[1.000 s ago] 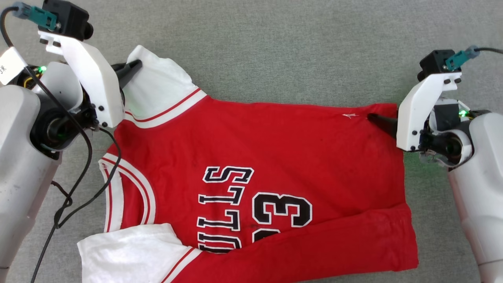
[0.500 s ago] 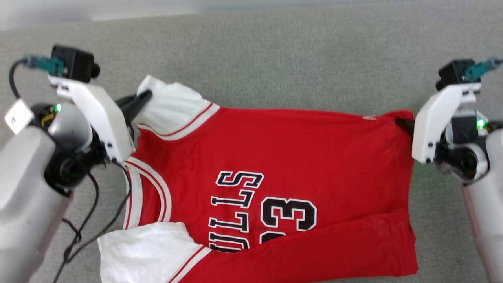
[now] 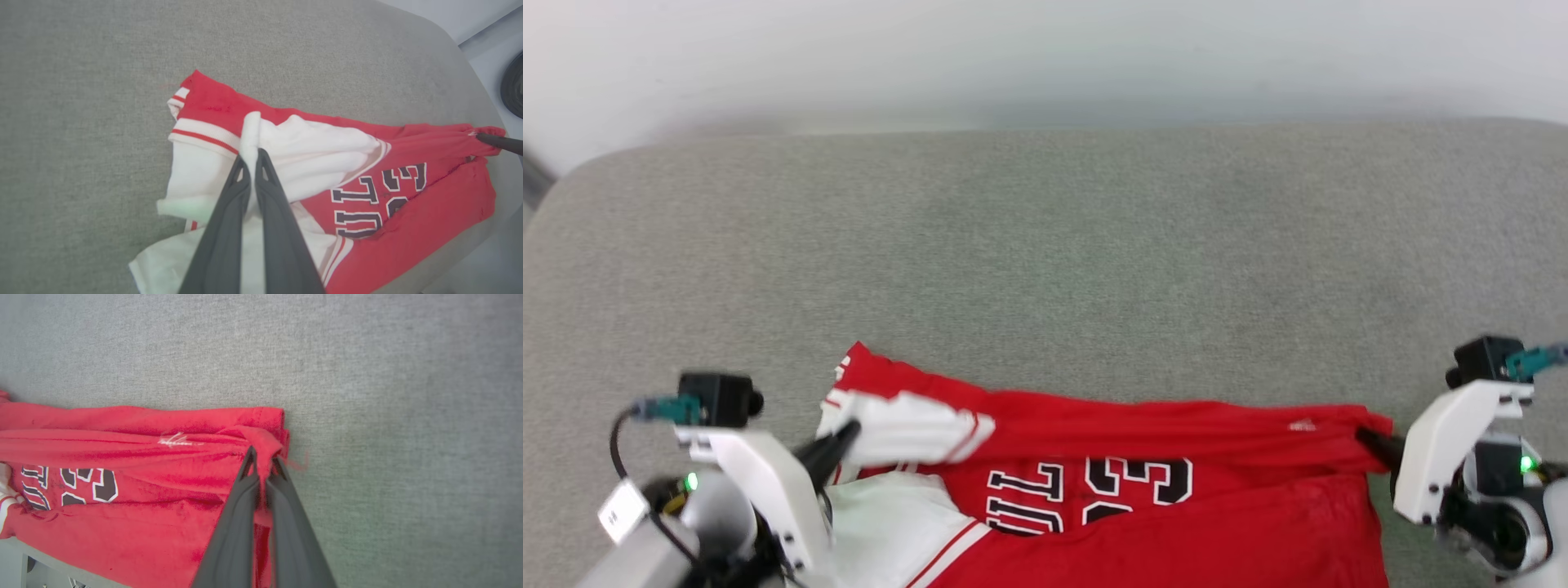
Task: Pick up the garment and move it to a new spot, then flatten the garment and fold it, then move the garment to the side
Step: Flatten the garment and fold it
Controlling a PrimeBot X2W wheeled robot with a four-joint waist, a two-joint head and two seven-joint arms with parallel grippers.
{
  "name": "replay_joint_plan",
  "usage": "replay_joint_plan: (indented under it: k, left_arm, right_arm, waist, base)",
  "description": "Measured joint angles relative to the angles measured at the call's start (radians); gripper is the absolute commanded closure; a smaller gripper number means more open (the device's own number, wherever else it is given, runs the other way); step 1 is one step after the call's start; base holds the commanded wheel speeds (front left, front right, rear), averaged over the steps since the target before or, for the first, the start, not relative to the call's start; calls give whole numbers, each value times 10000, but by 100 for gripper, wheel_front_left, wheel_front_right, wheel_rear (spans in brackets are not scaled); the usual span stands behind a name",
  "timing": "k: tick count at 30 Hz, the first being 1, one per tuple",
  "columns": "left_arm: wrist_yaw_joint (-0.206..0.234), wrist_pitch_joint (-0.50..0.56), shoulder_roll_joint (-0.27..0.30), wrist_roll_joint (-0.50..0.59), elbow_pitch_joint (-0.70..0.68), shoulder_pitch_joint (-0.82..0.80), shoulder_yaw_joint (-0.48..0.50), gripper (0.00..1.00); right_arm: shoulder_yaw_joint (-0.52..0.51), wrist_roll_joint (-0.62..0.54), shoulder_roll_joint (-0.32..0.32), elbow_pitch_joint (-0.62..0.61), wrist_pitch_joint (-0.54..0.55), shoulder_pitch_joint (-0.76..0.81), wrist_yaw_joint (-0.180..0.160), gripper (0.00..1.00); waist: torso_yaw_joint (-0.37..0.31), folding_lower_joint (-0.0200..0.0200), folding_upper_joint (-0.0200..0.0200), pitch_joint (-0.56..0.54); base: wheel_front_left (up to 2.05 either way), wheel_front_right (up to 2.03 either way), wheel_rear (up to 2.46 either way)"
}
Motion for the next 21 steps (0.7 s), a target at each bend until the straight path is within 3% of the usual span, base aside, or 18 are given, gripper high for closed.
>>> replay_joint_plan:
  k: [6,7,9,10,11,12,21]
  left_arm:
    - [385,-290,-221,-184,-318,1431,-249,100]
    - [407,-332,-307,-188,-288,1547,-336,100]
    - [447,-439,-508,-198,-148,1735,-456,95]
    - [408,-504,-671,-293,-42,1792,-470,77]
    - [351,-541,-823,-362,84,1822,-508,57]
    - [299,-581,-934,-357,163,1842,-579,0]
    - [-27,-2119,-1237,203,554,1734,-324,0]
  right_arm:
    - [-430,-15,247,-481,-399,1155,0,100]
    - [-518,-17,301,-550,-502,1310,0,91]
    - [-560,-52,366,-667,-558,1633,0,62]
    - [-593,-54,433,-723,-617,1799,0,0]
    - [-617,-94,508,-800,-686,1964,0,0]
    - [-637,-98,564,-880,-734,2110,0,0]
    - [-681,-157,859,-2339,-1304,2812,-2,0]
  waist:
    - [228,0,0,-272]
    - [250,0,0,-294]
    - [284,0,0,-330]
    - [296,0,0,-348]
    - [310,1,0,-364]
    - [321,0,0,-374]
    - [240,1,0,-455]
  base:
    - [0,0,0]
    - [0,0,0]
    - [0,0,0]
    - [0,0,0]
    - [0,0,0]
    - [0,0,0]
    - [0,0,0]
